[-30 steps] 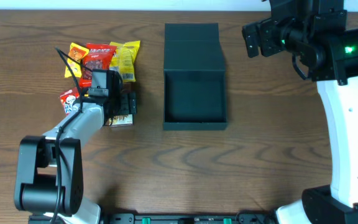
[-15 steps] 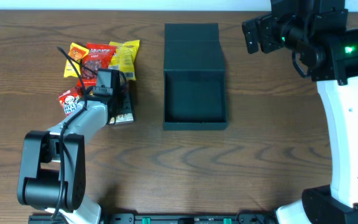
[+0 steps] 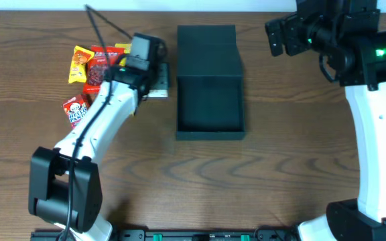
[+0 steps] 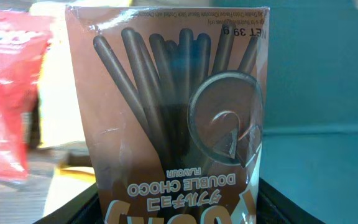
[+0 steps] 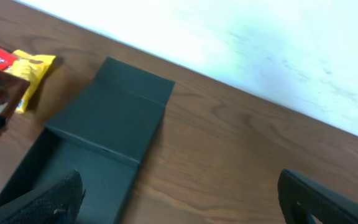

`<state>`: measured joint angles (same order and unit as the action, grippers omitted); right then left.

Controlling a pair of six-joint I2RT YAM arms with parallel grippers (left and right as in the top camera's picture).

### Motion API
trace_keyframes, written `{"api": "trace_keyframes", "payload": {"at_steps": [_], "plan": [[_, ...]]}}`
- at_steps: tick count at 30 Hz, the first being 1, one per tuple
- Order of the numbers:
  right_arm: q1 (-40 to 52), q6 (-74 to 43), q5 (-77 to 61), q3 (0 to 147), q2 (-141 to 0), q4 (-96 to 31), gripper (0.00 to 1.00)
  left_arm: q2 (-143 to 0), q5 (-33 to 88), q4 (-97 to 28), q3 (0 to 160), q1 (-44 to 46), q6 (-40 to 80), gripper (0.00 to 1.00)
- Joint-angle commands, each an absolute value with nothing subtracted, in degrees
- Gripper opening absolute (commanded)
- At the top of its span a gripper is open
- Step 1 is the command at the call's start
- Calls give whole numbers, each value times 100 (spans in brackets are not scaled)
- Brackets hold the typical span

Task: Pack container
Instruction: 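Carry the Pocky box right and drop it into the black box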

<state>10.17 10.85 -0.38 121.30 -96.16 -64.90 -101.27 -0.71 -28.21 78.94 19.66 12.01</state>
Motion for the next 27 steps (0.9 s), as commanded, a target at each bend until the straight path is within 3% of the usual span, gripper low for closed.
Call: {"api": "trace_keyframes", "payload": {"at_steps": [1, 9, 18, 19, 21, 27], "plan": [[845, 1144, -1, 12132, -9596, -6504, 99, -10136, -215, -2965, 8075, 2309, 1253, 63], [548, 1146, -3, 12132, -9596, -6510, 99, -10197, -217, -2923, 8075, 3214, 2036, 64], [399, 1144, -5, 12132, -9596, -6580, 99, -10774, -231, -2849, 8075, 3566, 2585, 64], [388, 1144, -5, 12132, -9596, -6598, 99, -10790, -228, -2862, 8075, 3566, 2665, 68], [375, 1144, -8, 12132, -9596, -6624, 99, -10790, -233, -2864, 8075, 3566, 2753, 94], [375, 1144, -36, 12130, -9596, -6700, 99, -10735, -196, -2886, 8337, 3566, 2740, 96]]}}
